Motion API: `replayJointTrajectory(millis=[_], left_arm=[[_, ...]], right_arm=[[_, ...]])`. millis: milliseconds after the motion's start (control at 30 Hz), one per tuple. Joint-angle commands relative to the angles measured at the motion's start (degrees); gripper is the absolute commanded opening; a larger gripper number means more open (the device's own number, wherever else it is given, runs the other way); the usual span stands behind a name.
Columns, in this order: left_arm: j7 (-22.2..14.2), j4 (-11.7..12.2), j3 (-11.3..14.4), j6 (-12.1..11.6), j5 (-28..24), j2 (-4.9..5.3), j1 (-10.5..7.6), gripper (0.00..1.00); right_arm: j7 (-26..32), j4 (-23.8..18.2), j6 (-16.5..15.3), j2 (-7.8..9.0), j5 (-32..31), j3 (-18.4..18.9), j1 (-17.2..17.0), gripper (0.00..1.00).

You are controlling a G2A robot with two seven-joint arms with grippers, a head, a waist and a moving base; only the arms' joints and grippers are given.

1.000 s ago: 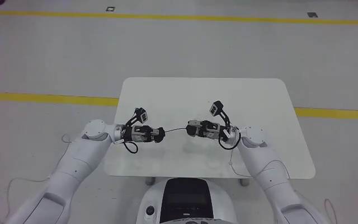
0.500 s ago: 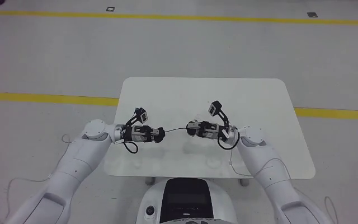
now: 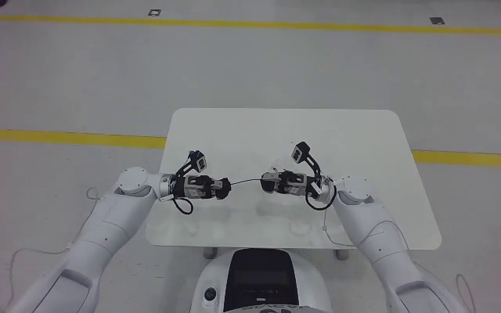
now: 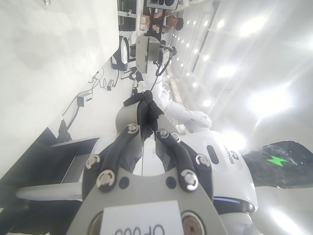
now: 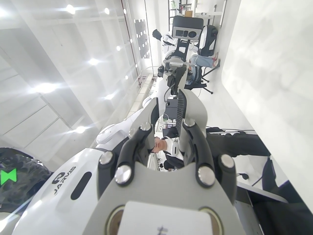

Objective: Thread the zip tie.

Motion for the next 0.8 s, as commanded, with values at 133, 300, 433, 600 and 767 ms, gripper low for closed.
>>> replayJointTrajectory(millis=[133,300,433,600,767], left_arm=[[0.0,0.0,0.0,0.0,0.0,0.0,0.0,0.0],[0.0,0.0,0.0,0.0,0.0,0.0,0.0,0.0],[0.0,0.0,0.0,0.0,0.0,0.0,0.0,0.0],[0.0,0.0,0.0,0.0,0.0,0.0,0.0,0.0],[0.0,0.0,0.0,0.0,0.0,0.0,0.0,0.0]], right_arm=[[-0.2,-0.5,0.1,0.24,0.5,-0.6,-0.1,0.15],[-0.4,-0.7,0.1,0.38,0.9,-1.2,0.0,0.12],[-0.6,-0.8,0.1,0.51,1.1,-1.7,0.0,0.13],[-0.9,-0.7,0.0,0.64,1.2,-2.3,0.2,0.12],[-1.1,-0.5,-0.2,0.8,1.4,-2.7,0.4,0.02]])
